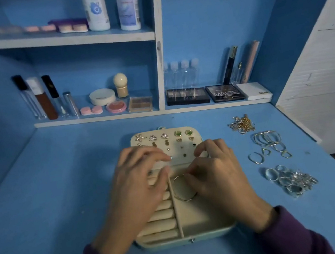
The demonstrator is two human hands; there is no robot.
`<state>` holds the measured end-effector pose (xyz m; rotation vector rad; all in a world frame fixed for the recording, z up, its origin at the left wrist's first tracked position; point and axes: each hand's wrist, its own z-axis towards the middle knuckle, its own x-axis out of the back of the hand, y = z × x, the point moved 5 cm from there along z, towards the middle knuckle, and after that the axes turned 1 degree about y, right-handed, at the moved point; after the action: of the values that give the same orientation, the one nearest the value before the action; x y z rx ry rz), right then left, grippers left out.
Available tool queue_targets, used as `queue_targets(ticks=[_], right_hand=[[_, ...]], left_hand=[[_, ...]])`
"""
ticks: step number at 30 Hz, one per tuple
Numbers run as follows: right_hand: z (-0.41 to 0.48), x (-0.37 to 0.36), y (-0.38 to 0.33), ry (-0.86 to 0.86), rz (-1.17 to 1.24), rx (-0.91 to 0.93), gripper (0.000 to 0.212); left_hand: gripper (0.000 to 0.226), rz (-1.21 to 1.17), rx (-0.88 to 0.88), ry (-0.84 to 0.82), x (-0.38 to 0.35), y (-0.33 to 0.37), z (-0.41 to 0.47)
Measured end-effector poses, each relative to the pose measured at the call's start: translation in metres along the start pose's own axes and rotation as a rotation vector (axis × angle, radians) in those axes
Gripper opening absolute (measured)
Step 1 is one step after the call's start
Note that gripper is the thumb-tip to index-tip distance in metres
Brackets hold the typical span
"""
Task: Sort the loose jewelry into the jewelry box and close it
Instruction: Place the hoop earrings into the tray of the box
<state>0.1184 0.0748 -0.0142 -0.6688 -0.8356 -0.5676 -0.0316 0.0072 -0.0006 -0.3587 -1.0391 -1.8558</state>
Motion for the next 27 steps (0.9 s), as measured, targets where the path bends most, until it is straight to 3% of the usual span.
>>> queue_targets(ticks=[3,6,10,14,19,27], right_hand=[[0.001,-0.001,0.003,-0.004,0.024,0.019,0.011],[0.0,0.002,0.01,-0.051,0.22,-0.016,0.014],[-0.005,0.029,0.031,-0.049,0.483,-0.13,0.008],[-0.012,0.068,0.063,0.049,0.569,-0.253,0.005],[-0.007,0.093,0.129,0.115,0.375,-0.397,0.023],[0.018,0.075,0.2,-0.085,-0.003,-0.497,0.01]], left_hand=[[0.027,0.072,-0.146,-0.155,-0.018,0.021,-0.012],[0.038,0.172,-0.173,-0.27,-0.029,0.022,-0.017],[0.042,0.189,-0.172,-0.29,-0.033,0.023,-0.016],[0.04,0.233,-0.194,-0.291,-0.033,0.025,-0.016],[0.018,0.267,-0.25,-0.261,-0.033,0.031,-0.017],[0.024,0.313,-0.275,-0.242,-0.032,0.038,-0.018]])
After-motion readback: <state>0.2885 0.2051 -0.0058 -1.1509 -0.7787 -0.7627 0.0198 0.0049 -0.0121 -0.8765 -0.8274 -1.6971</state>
